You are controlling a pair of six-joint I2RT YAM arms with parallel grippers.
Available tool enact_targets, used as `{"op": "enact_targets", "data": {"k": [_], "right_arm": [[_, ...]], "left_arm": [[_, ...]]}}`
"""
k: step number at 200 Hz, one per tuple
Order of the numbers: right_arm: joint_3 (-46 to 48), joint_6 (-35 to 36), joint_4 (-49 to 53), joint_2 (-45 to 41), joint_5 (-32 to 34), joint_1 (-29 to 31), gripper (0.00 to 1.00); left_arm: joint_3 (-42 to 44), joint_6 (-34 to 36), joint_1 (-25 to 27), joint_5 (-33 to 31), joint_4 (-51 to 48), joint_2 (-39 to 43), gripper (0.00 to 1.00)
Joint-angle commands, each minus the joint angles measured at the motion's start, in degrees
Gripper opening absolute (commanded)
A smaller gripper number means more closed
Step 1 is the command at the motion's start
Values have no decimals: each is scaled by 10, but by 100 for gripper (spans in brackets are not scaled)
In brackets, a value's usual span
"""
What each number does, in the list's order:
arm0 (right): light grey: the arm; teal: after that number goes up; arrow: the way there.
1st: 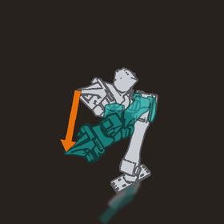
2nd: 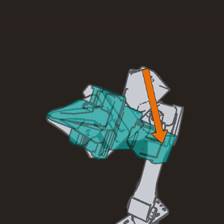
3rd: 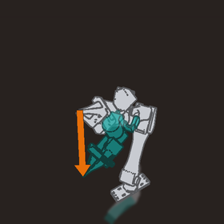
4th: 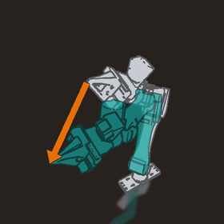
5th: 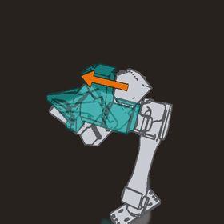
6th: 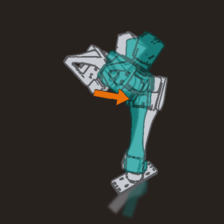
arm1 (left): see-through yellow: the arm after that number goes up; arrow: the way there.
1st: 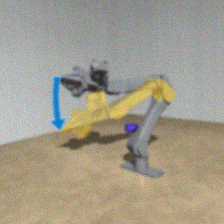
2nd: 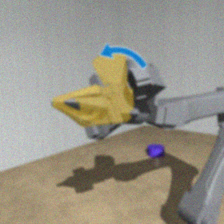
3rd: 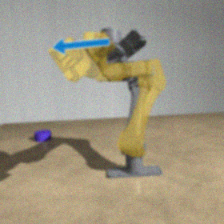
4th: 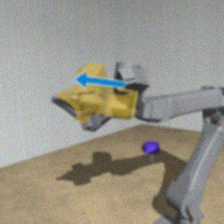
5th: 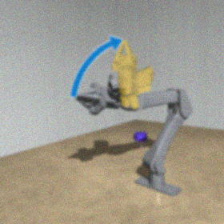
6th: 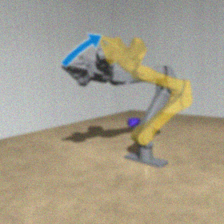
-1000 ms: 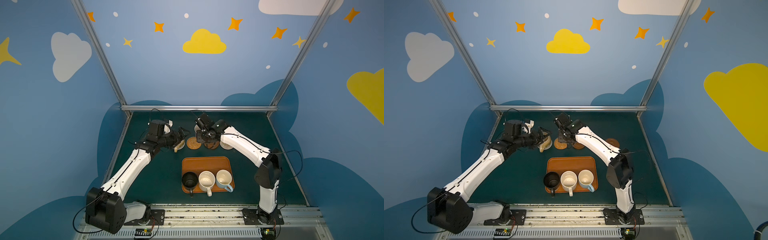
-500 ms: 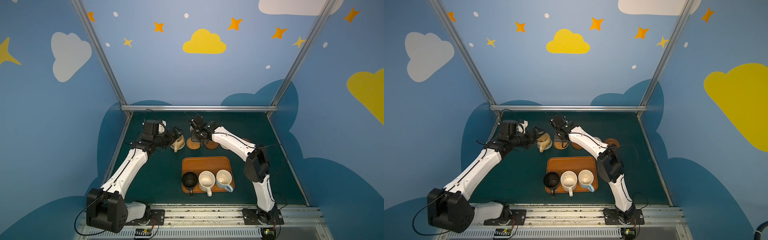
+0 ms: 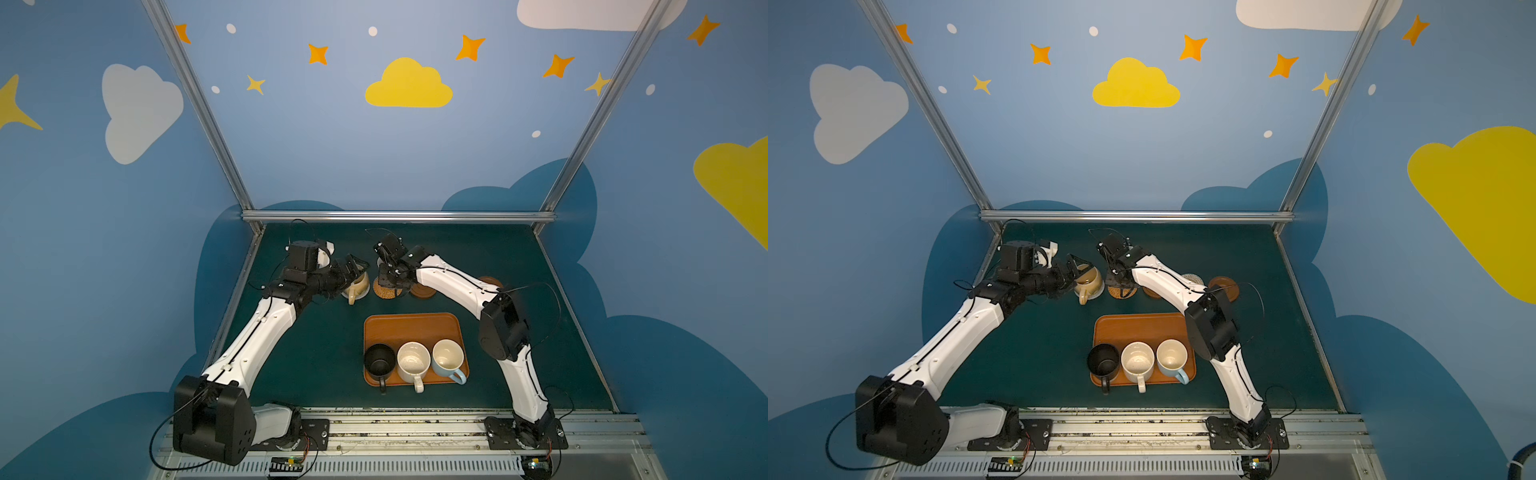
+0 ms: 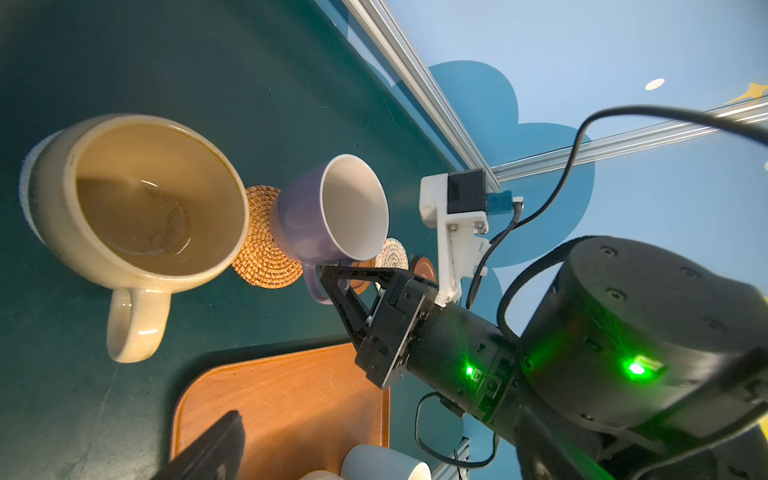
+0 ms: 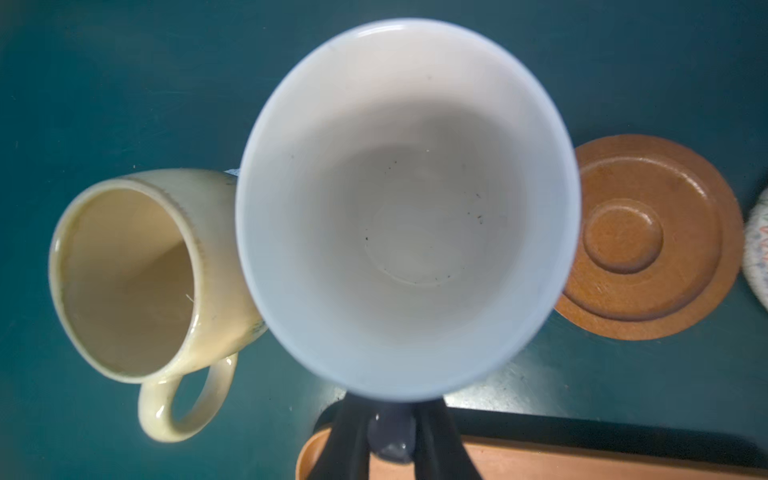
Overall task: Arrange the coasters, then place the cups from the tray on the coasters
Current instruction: 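Lower the lavender mug onto the rattan coaster and open the right gripper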
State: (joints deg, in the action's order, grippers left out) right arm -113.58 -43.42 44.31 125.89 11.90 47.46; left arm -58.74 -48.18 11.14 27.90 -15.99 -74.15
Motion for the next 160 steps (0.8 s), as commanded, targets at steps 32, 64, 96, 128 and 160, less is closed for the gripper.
{"op": "enact_targets", "data": {"k": [32, 64, 96, 128, 160], "right_arm": [[-23, -27, -17, 4, -4, 4, 0], [-23, -34, -18, 10, -19, 5, 0], [-23, -47, -6, 16, -26, 4, 0], [-25, -55, 5, 23, -49, 3, 0], [-23, -59, 19, 23, -51, 2, 0]], "left_arm": [[22, -5, -2, 9, 17, 1, 100], [27, -5, -1, 7, 15, 5, 100], [28, -5, 0, 4, 13, 11, 100], [20, 3, -1, 1, 8, 11, 100], [25, 2, -1, 3, 9, 15, 100]]}}
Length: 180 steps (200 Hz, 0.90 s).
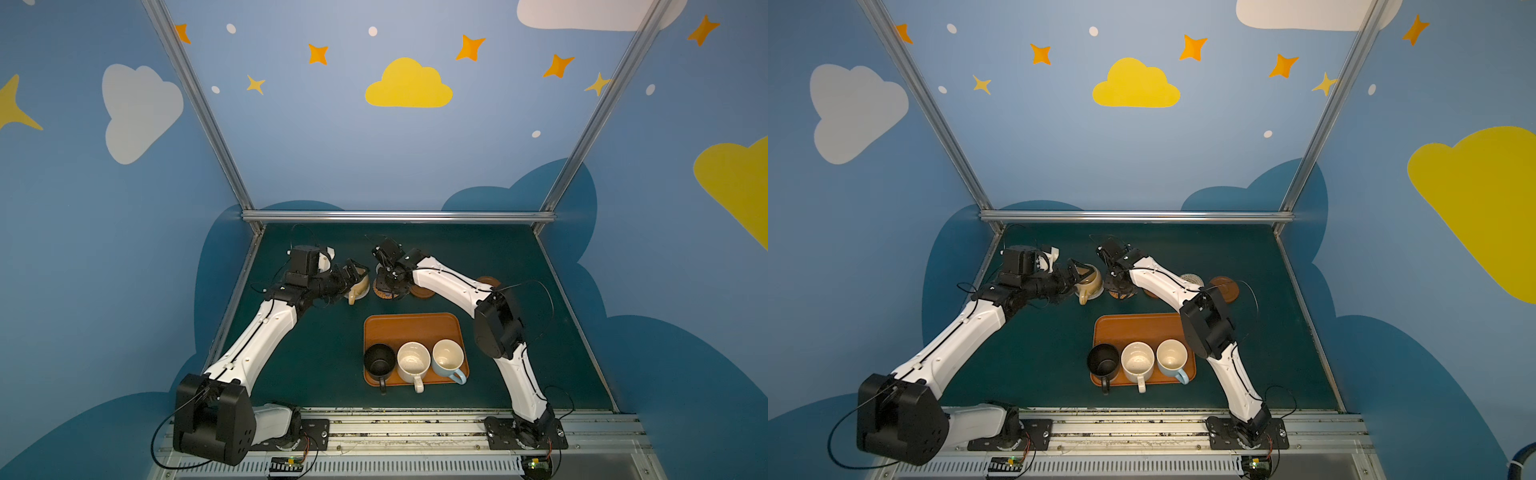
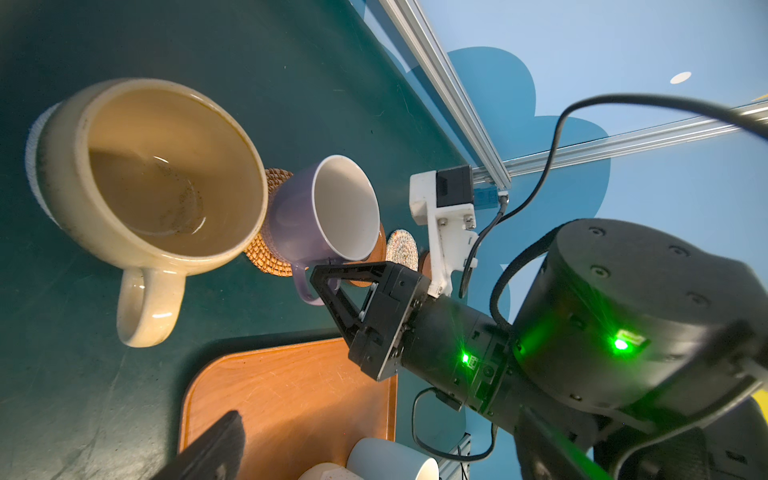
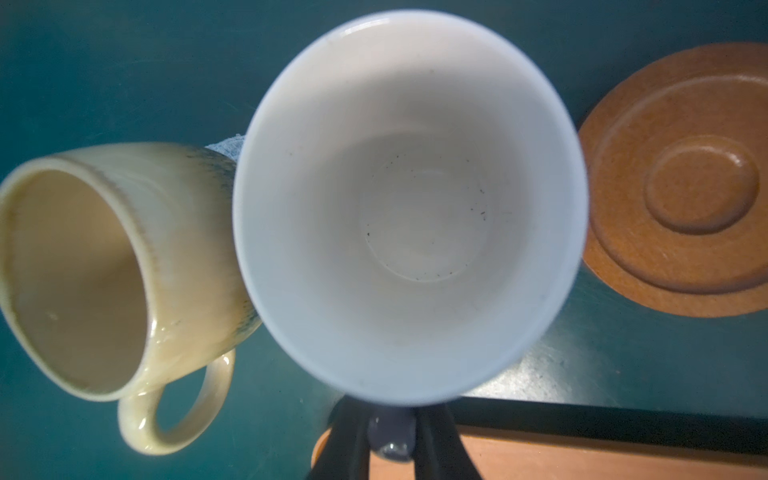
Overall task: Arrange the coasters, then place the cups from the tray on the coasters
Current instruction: 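Lower the lavender mug onto the rattan coaster and open the right gripper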
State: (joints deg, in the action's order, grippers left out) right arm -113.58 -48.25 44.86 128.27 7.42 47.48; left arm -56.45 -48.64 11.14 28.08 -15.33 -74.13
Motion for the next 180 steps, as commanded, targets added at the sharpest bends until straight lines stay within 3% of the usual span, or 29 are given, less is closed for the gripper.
{"op": "enact_targets", "data": {"k": [1, 24, 48, 69, 95, 107, 180], "right_arm": [[-23, -11, 15, 0, -7, 2, 0], [-19, -21, 25, 0, -19, -1, 0], [-17, -24, 29, 1, -42, -4, 14], [-21, -14, 42, -2, -20, 2, 25], [-20, -22, 51, 1, -36, -4, 58], [-16, -22, 51, -2, -39, -5, 64], [-1, 28, 83, -79, 31, 19, 84]], "left_arm": [[2, 7, -1, 1, 2, 14, 100], [5, 8, -1, -2, 0, 19, 100], [3, 11, -1, -5, -3, 22, 100], [2, 12, -1, -7, -4, 23, 100], [6, 13, 0, -13, -5, 30, 100], [5, 14, -1, -13, -7, 32, 100], [-4, 55, 14, -24, -99, 55, 100]]}}
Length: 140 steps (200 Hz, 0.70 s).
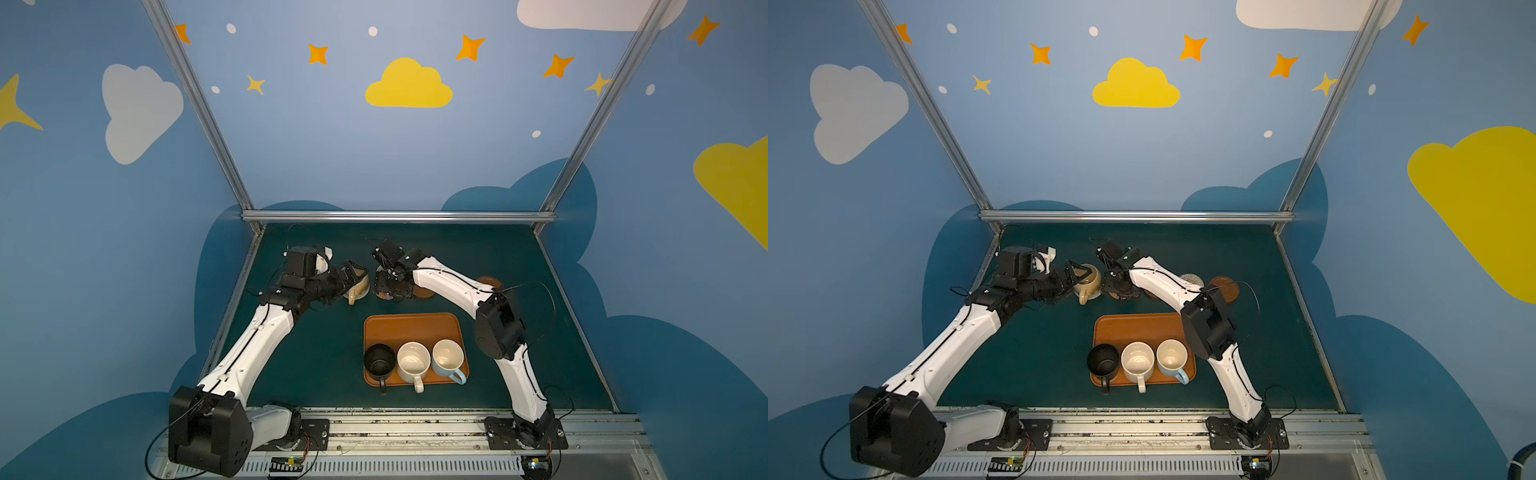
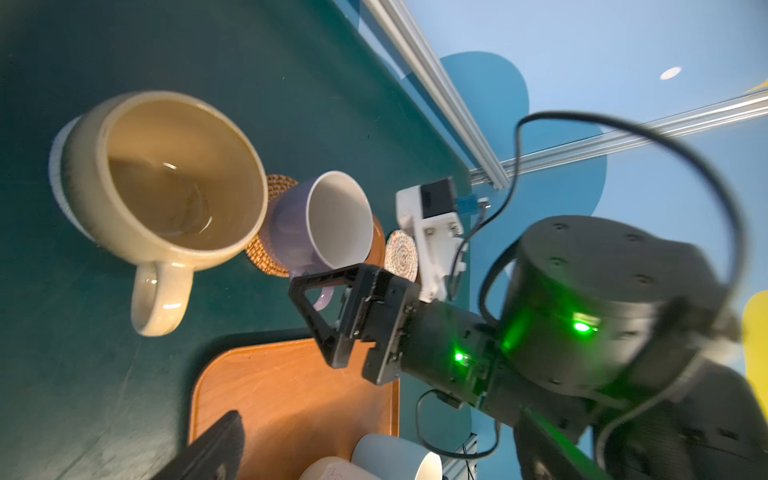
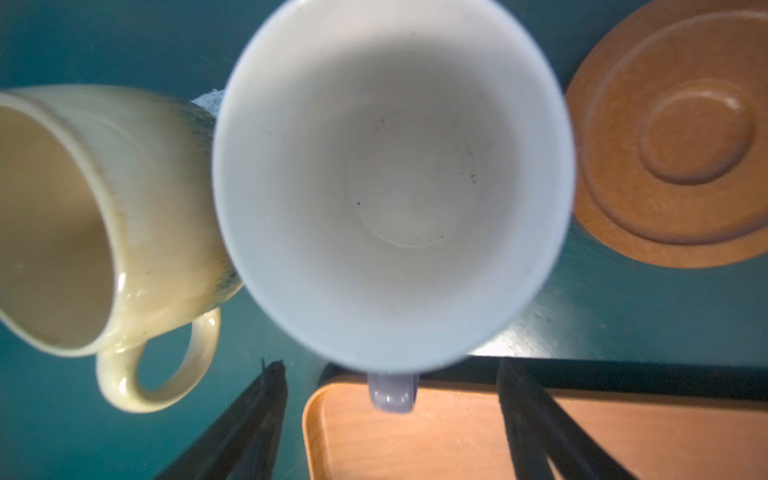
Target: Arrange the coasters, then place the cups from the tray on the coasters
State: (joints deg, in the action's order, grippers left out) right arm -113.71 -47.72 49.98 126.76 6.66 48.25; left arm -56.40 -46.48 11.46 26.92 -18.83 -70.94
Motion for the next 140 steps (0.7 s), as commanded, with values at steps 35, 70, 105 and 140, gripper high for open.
{"op": "enact_targets", "data": {"k": [35, 70, 105, 140], "right_arm": [[71, 43, -5, -140, 52, 19, 86], [154, 61, -49, -228, 61, 26, 86], [237, 81, -83, -321, 69, 26, 87], [380, 128, -205, -429, 44, 26, 89]], "left_arm": [[4, 42, 38, -25, -111, 51, 100], [-9, 61, 85, -66, -169, 67, 100], [-60, 75, 170, -157, -295, 61, 100], [-53, 47, 231, -177, -325, 74, 100]]}}
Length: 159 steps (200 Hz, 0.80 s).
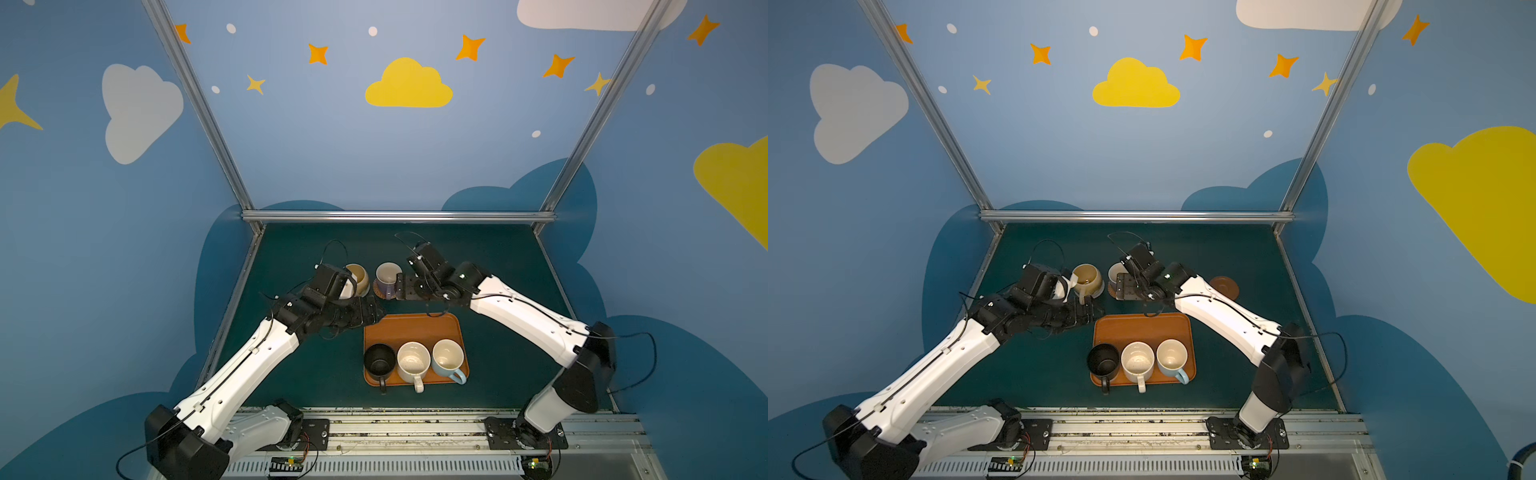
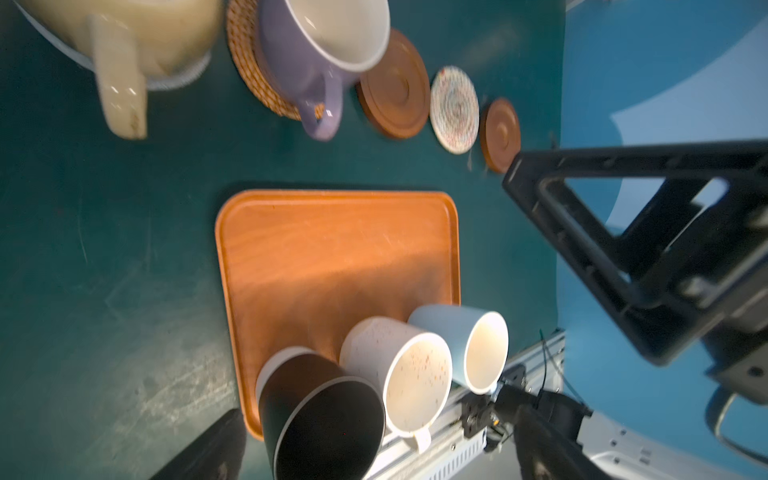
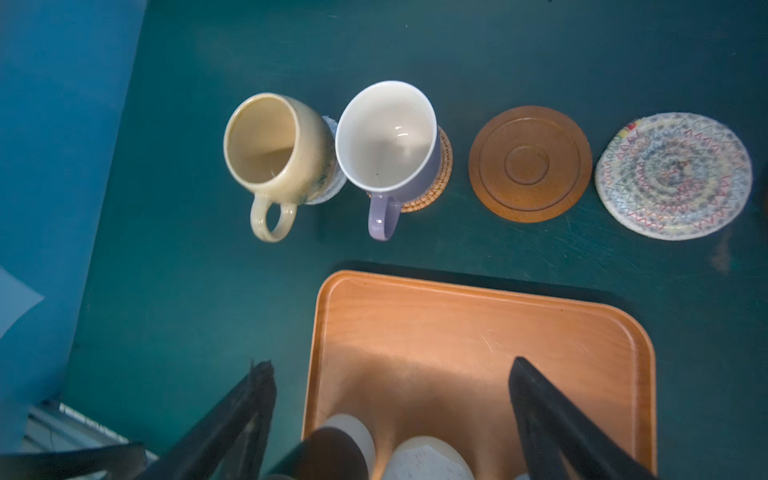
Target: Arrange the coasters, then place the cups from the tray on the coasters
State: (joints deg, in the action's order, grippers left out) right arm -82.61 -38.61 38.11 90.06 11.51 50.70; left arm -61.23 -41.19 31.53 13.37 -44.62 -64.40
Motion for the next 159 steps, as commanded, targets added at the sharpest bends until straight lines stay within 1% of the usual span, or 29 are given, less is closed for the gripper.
{"op": "enact_targets", "data": {"k": [1, 9, 18, 31, 48, 63, 92, 114, 159], "right_arm": [[73, 38, -87, -65, -5, 1, 89], [98, 44, -98, -92, -11, 1, 89], [129, 74, -115, -122, -18, 2, 90], [163, 68, -111, -163, -3, 2, 91], [203, 71, -106, -213, 11, 2, 91], [237, 80, -120, -242, 2, 1, 91], [239, 90, -104, -237, -46, -1, 91], [246, 99, -120, -238, -82, 1, 91], [258, 89, -118, -235, -88, 1, 91]], "left_arm": [[-5, -6, 32, -42, -70, 8, 100], [-12, -5, 52, -50, -92, 1, 100], [-26, -2, 74, -70, -124, -12, 100], [-35, 3, 95, -85, -158, -23, 100], [-16, -7, 117, -77, -139, -18, 100], [0, -18, 138, -68, -120, -16, 100], [9, -19, 180, -73, -114, -43, 100], [12, -32, 196, -70, -121, -57, 100], [31, -54, 222, -91, -142, -65, 100]]}}
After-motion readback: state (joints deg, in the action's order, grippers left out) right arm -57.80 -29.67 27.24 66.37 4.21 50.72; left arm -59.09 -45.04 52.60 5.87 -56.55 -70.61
